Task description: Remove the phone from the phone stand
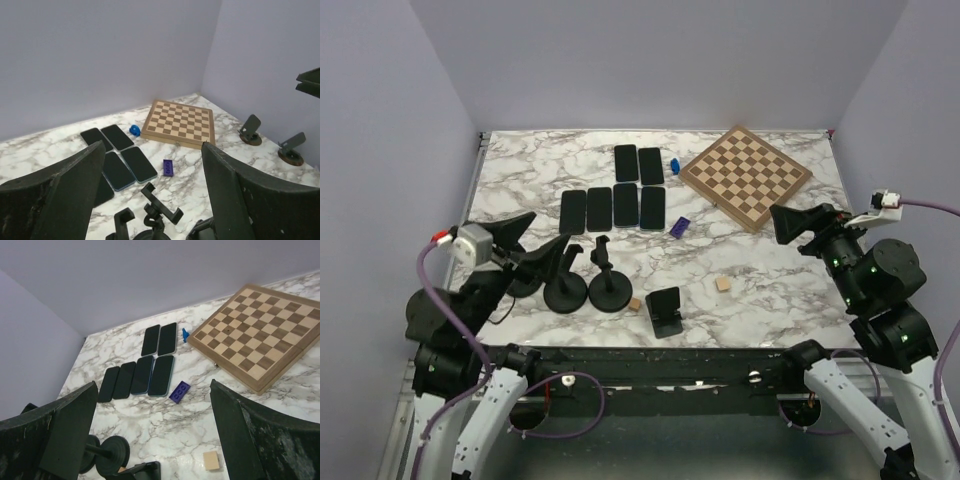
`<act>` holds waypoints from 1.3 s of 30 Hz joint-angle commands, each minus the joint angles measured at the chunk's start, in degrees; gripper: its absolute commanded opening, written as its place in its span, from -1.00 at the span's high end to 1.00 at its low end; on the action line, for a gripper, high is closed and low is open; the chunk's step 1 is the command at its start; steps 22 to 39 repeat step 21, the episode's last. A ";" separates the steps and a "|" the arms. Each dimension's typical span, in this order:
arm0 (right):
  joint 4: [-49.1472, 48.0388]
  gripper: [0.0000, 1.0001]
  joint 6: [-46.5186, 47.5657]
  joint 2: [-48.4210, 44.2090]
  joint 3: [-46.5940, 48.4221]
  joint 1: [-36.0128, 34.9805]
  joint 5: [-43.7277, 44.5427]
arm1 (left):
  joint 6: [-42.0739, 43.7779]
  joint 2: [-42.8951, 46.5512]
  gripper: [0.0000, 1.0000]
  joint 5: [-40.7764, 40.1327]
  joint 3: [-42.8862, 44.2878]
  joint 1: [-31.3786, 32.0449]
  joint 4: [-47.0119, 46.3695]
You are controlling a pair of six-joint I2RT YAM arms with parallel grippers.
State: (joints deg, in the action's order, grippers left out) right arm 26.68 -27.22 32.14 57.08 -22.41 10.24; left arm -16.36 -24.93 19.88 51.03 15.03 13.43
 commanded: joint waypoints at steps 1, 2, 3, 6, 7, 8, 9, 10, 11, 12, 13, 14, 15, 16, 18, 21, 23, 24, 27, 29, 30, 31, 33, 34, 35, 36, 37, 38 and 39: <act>1.59 -1.00 2.66 -2.81 -1.00 0.02 4.23 | 4.38 8.96 -0.72 -8.15 -4.32 0.18 1.26; 1.91 -1.00 2.37 -3.09 -0.96 0.08 4.43 | 4.27 10.29 -0.72 -8.39 -4.59 0.17 1.63; 2.19 -1.00 2.31 -3.29 -1.13 0.00 4.38 | 4.11 11.56 -0.72 -8.64 -4.65 0.18 2.08; 0.89 -1.00 2.28 -4.17 -2.52 0.00 4.35 | 3.77 14.50 -0.72 -9.57 -5.30 0.18 1.52; 0.62 -1.00 1.76 -4.26 -2.73 0.01 4.75 | 3.49 15.27 -0.72 -10.33 -5.50 0.18 0.94; 0.42 -1.00 1.50 -4.24 -2.64 0.00 5.16 | 3.52 15.80 -0.72 -10.97 -5.64 0.13 0.52; 0.10 -1.00 1.39 -4.12 -2.38 0.02 5.18 | 3.93 16.02 -0.72 -11.45 -5.59 0.18 -0.14; -0.32 -1.00 1.36 -4.14 -1.95 0.00 5.03 | 4.15 16.01 -0.73 -11.99 -5.36 0.18 -0.35; -0.52 -1.00 1.34 -4.10 -1.61 0.00 4.61 | 4.26 15.75 -0.73 -12.44 -4.84 0.18 -0.23; -0.70 -1.00 1.34 -4.17 -1.18 0.04 4.02 | 4.37 15.32 -0.73 -12.50 -4.07 0.18 0.36; -0.71 -1.00 1.11 -4.41 -0.97 0.00 3.77 | 4.55 15.04 -0.73 -12.08 -3.49 0.18 0.94; -0.88 -1.00 0.88 -4.73 -0.92 0.02 3.56 | 4.60 14.69 -0.73 -11.61 -3.02 0.18 1.70; -0.99 -1.00 0.86 -5.40 -1.17 0.00 3.51 | 4.70 14.59 -0.73 -11.45 -2.79 0.18 2.45; -1.64 -1.00 1.09 -6.34 -2.00 0.03 3.45 | 4.84 14.73 -0.73 -11.29 -2.92 0.18 2.90; -4.15 -1.00 1.77 -8.12 -4.43 0.02 4.40 | 4.67 15.74 -0.73 -11.34 -4.49 0.18 1.82; -4.96 -1.00 2.42 -8.81 -4.41 0.00 3.21 | 4.79 16.14 -0.73 -12.12 -5.27 0.18 0.17; -4.96 -1.00 2.42 -8.81 -4.41 0.00 3.21 | 4.79 16.14 -0.73 -12.12 -5.27 0.18 0.17; -4.96 -1.00 2.42 -8.81 -4.41 0.00 3.21 | 4.79 16.14 -0.73 -12.12 -5.27 0.18 0.17; -4.96 -1.00 2.42 -8.81 -4.41 0.00 3.21 | 4.79 16.14 -0.73 -12.12 -5.27 0.18 0.17; -4.96 -1.00 2.42 -8.81 -4.41 0.00 3.21 | 4.79 16.14 -0.73 -12.12 -5.27 0.18 0.17; -4.96 -1.00 2.42 -8.81 -4.41 0.00 3.21 | 4.79 16.14 -0.73 -12.12 -5.27 0.18 0.17; -4.96 -1.00 2.42 -8.81 -4.41 0.00 3.21 | 4.79 16.14 -0.73 -12.12 -5.27 0.18 0.17; -4.96 -1.00 2.42 -8.81 -4.41 0.00 3.21 | 4.79 16.14 -0.73 -12.12 -5.27 0.18 0.17; -4.96 -1.00 2.42 -8.81 -4.41 0.00 3.21 | 4.79 16.14 -0.73 -12.12 -5.27 0.18 0.17; -4.96 -1.00 2.42 -8.81 -4.41 0.00 3.21 | 4.79 16.14 -0.73 -12.12 -5.27 0.18 0.17; -4.96 -1.00 2.42 -8.81 -4.41 0.00 3.21 | 4.79 16.14 -0.73 -12.12 -5.27 0.18 0.17; -4.96 -1.00 2.42 -8.81 -4.41 0.00 3.21 | 4.79 16.14 -0.73 -12.12 -5.27 0.18 0.17; -4.96 -1.00 2.42 -8.81 -4.41 0.00 3.21 | 4.79 16.14 -0.73 -12.12 -5.27 0.18 0.17; -4.96 -1.00 2.42 -8.81 -4.41 0.00 3.21 | 4.79 16.14 -0.73 -12.12 -5.27 0.18 0.17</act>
